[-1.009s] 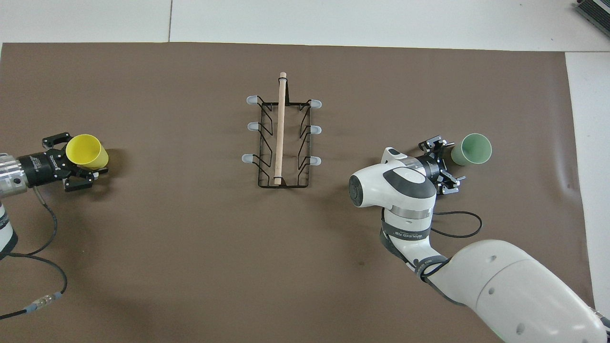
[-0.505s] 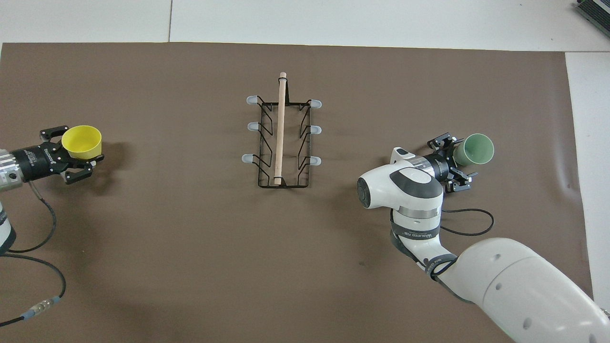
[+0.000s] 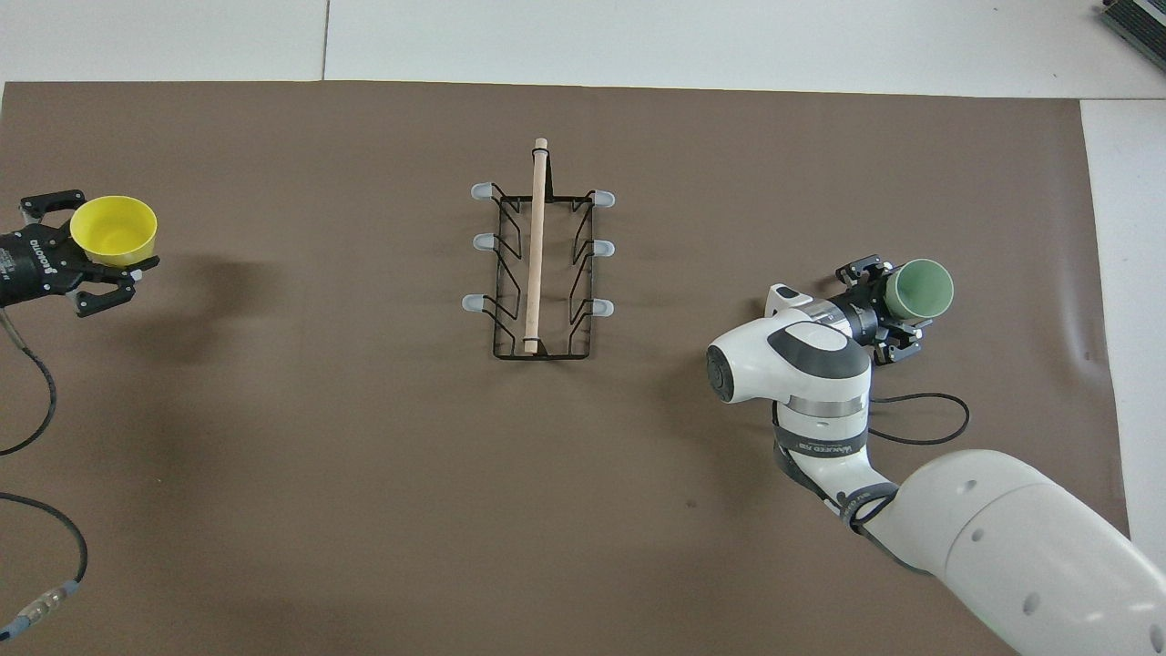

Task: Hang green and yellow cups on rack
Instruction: 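Lift both cups and carry them toward the wire rack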

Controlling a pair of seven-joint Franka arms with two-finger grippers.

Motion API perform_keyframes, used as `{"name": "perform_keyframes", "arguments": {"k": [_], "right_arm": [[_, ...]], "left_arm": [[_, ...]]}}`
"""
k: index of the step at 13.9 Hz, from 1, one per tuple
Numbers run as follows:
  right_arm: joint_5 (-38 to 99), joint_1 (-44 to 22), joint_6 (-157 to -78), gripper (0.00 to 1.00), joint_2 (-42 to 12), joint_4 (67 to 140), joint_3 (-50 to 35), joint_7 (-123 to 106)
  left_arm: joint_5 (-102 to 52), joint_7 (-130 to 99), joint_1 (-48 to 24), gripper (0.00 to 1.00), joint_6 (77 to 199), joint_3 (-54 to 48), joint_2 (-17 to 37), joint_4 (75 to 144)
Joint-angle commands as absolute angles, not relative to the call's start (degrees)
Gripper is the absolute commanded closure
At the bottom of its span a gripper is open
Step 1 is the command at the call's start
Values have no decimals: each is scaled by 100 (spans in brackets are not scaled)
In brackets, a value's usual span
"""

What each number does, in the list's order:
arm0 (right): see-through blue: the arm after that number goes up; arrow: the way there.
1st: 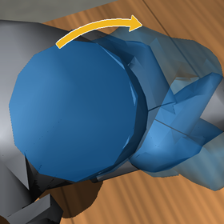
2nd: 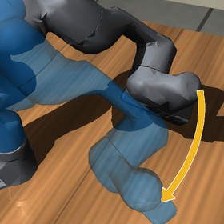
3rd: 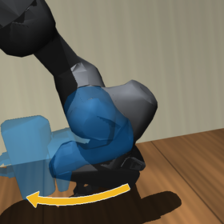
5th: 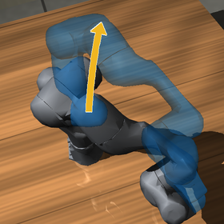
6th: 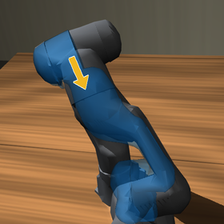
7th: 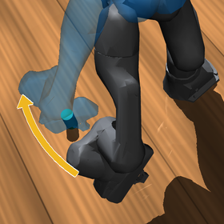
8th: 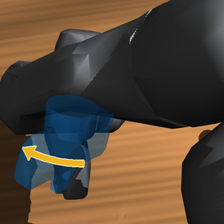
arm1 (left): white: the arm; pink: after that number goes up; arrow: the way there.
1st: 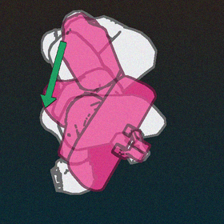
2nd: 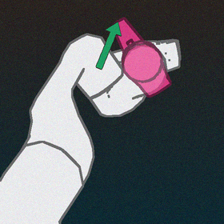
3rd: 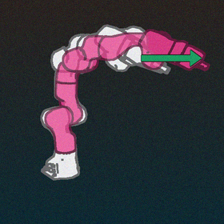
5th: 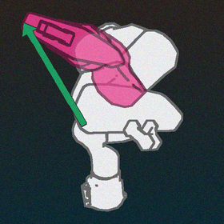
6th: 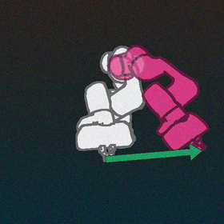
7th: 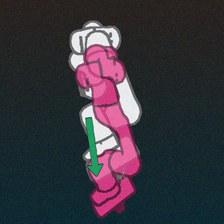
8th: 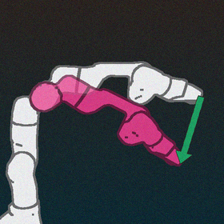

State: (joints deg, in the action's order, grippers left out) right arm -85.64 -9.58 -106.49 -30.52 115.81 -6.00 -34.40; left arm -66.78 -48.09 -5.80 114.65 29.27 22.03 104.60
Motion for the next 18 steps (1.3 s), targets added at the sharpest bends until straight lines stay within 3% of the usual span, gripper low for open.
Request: {"name": "perform_keyframes", "arguments": {"k": [1,2,4,7,14,18], "right_arm": [[-8754,-879,-10731,57,-2971,11663,-659,-3551],[-8710,-888,-10731,67,-2971,11628,-668,-3551],[-8518,-888,-10731,74,-2953,11453,-685,-3577],[-7729,-888,-10740,74,-2883,11137,-703,-3822],[-5551,-721,-10976,79,-2409,10258,-774,-4700],[-4013,-554,-11004,79,-2215,9758,-782,-4763]], "left_arm": [[-5769,-4921,-957,100,11574,2962,1881,10319],[-5452,-4922,-1089,100,11627,2962,1803,10266],[-4671,-4931,-1090,100,11672,2648,1496,10195],[-3064,-5079,-941,100,12014,1674,1065,10213],[1048,-6728,-774,100,12356,-525,835,10283],[3264,-8601,-782,100,13076,-1141,651,10809]]}}
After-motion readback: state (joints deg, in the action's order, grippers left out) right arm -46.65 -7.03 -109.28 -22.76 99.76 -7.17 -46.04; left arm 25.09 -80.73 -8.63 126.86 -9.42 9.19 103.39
